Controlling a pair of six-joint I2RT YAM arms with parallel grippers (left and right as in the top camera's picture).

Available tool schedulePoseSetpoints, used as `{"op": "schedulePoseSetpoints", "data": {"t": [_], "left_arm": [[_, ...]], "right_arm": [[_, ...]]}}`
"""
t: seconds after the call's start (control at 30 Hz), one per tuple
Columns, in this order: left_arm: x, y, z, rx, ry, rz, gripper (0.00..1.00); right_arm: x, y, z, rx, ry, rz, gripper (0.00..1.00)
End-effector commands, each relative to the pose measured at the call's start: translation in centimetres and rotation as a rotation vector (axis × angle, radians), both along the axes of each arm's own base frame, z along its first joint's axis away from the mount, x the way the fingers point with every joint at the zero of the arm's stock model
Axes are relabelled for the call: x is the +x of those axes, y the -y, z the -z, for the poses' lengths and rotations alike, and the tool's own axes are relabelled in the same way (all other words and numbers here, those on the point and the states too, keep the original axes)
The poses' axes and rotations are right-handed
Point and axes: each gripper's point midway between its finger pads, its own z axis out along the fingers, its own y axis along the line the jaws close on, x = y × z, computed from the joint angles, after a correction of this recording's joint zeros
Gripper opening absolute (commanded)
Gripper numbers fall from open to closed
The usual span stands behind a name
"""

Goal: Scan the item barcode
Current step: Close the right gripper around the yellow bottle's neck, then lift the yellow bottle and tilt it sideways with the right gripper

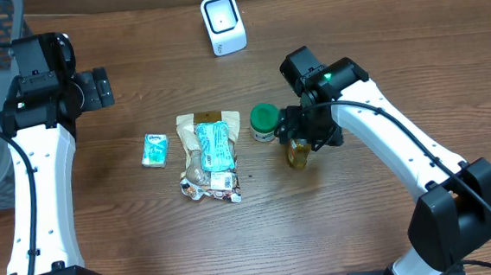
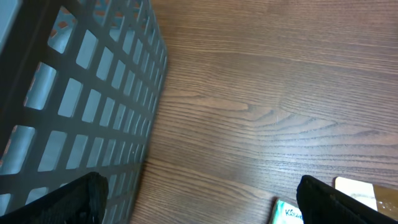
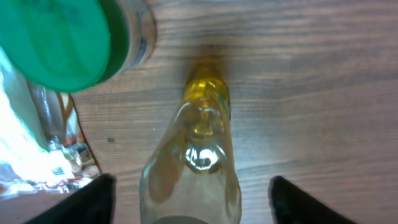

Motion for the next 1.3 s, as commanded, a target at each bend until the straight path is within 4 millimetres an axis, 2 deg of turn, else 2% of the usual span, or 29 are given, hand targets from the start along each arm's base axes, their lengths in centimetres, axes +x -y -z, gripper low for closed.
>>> {"op": "schedulePoseSetpoints", "data": {"t": [0.0, 0.17, 0.33, 0.47, 0.7, 0.83, 0.9, 1.0, 1.1, 1.27], "left_arm": [[0.13, 0.28, -1.13, -0.003, 0.031, 0.0, 0.99], [0.13, 0.3, -1.13, -0.003, 0.031, 0.0, 0.99], [0.13, 0.3, -1.13, -0.003, 0.031, 0.0, 1.0], [0.13, 0.28, -1.13, -0.003, 0.031, 0.0, 0.99], [0.13, 0.3, -1.13, -0.003, 0.031, 0.0, 1.0], [0.13, 0.28, -1.13, -0.003, 0.031, 0.0, 1.0], [0.13, 0.3, -1.13, -0.003, 0.031, 0.0, 1.0], [0.13, 0.3, -1.13, -0.003, 0.031, 0.0, 1.0], [0.13, 0.3, -1.13, -0.003, 0.031, 0.0, 0.99], [0.13, 0.28, -1.13, -0.003, 0.031, 0.0, 1.0]], "right_arm": [[0.09, 0.2, 0.09, -0.019, 0.01, 0.007, 0.68], [0.19, 0.54, 0.08, -0.073, 0.036, 0.011, 0.69], [-0.02, 0.07, 0.08, -0.086, 0.045, -0.003, 0.69], [-0.06, 0.9, 0.02, -0.156, 0.065, 0.028, 0.69], [0.02, 0.84, 0.02, -0.157, 0.07, 0.026, 0.69], [0.16, 0.75, 0.03, -0.153, 0.076, 0.027, 0.6], [0.13, 0.76, 0.04, -0.154, 0.075, 0.027, 0.59], [0.06, 0.81, 0.04, -0.155, 0.072, 0.026, 0.61], [-0.03, 0.84, 0.18, -0.157, 0.069, 0.026, 0.69], [-0.19, 0.96, 0.89, -0.161, 0.064, 0.025, 0.67]]}}
